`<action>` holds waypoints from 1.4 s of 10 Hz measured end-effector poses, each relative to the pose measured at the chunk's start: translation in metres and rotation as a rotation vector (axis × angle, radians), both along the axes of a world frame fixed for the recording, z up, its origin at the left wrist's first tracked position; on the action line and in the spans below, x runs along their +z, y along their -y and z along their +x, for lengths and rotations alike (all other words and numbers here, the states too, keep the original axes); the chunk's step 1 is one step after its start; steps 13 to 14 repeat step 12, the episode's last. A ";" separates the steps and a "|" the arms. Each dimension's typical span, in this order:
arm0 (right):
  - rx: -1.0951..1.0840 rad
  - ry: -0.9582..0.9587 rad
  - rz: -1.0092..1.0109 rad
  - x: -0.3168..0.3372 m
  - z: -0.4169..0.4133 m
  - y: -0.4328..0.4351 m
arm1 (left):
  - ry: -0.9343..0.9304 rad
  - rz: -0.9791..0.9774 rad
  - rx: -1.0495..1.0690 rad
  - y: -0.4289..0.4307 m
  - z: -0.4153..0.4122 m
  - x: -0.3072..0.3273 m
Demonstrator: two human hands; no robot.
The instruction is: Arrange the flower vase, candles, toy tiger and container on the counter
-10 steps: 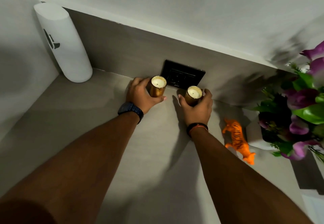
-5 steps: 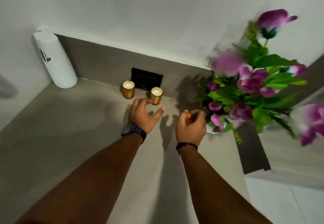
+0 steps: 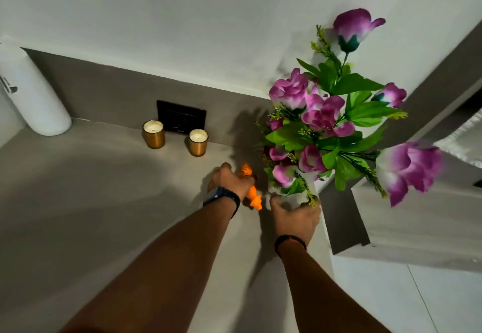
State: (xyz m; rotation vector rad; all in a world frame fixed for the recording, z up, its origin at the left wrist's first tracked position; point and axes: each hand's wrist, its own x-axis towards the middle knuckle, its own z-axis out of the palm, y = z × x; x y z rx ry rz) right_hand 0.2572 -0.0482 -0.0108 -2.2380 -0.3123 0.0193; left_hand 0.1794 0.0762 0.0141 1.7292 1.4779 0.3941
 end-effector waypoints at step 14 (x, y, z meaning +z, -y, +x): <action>0.123 -0.065 0.174 -0.002 0.040 -0.034 | 0.100 0.183 -0.170 -0.059 0.010 0.007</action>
